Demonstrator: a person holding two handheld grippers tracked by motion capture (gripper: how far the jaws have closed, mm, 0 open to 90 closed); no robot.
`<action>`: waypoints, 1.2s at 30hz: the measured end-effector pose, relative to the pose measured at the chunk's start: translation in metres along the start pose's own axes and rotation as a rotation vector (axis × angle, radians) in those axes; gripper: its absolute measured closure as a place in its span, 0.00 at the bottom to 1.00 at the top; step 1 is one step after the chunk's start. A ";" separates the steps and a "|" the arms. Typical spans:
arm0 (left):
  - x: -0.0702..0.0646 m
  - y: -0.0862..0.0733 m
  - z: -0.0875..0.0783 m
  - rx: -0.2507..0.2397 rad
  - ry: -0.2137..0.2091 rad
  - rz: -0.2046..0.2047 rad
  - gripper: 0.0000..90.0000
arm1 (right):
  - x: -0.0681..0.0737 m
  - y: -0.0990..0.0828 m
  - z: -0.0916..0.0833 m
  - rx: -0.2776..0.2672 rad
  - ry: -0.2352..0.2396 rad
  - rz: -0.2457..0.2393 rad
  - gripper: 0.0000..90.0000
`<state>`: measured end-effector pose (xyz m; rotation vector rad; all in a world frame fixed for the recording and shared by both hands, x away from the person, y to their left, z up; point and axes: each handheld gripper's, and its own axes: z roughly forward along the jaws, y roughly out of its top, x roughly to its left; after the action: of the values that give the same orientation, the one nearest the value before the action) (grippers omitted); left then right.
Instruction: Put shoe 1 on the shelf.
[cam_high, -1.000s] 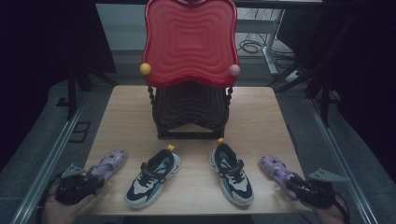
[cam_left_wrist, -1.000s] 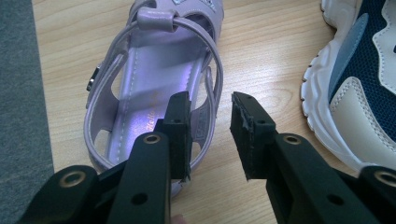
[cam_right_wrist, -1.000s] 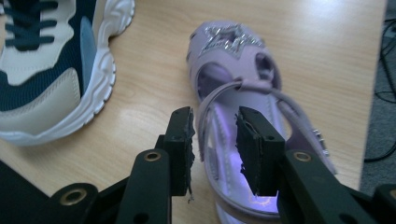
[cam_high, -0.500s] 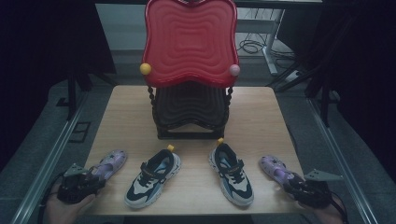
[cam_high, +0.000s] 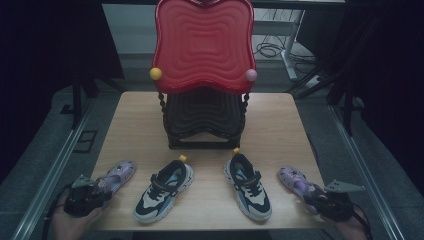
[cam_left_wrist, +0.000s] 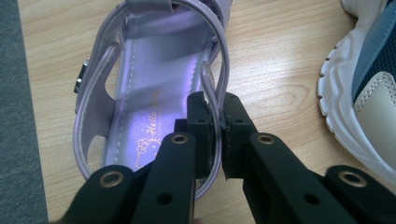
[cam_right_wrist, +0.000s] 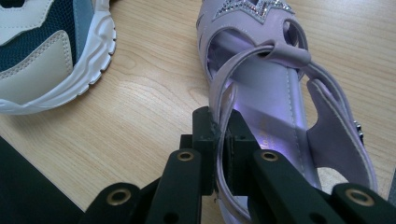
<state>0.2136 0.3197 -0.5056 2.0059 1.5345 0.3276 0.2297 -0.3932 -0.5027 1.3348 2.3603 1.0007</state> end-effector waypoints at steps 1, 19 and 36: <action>0.000 0.000 0.000 -0.001 0.000 -0.001 0.96 | 0.000 0.000 0.000 -0.001 -0.002 -0.004 0.95; 0.003 0.012 -0.015 -0.132 0.005 -0.028 0.97 | -0.006 0.005 -0.008 -0.062 -0.057 -0.006 0.96; -0.025 0.042 -0.035 -0.272 -0.090 0.021 0.97 | 0.009 0.039 -0.028 -0.235 -0.076 -0.022 0.96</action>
<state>0.2208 0.2995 -0.4491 1.8003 1.3371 0.4240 0.2364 -0.3849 -0.4549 1.2332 2.1213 1.1574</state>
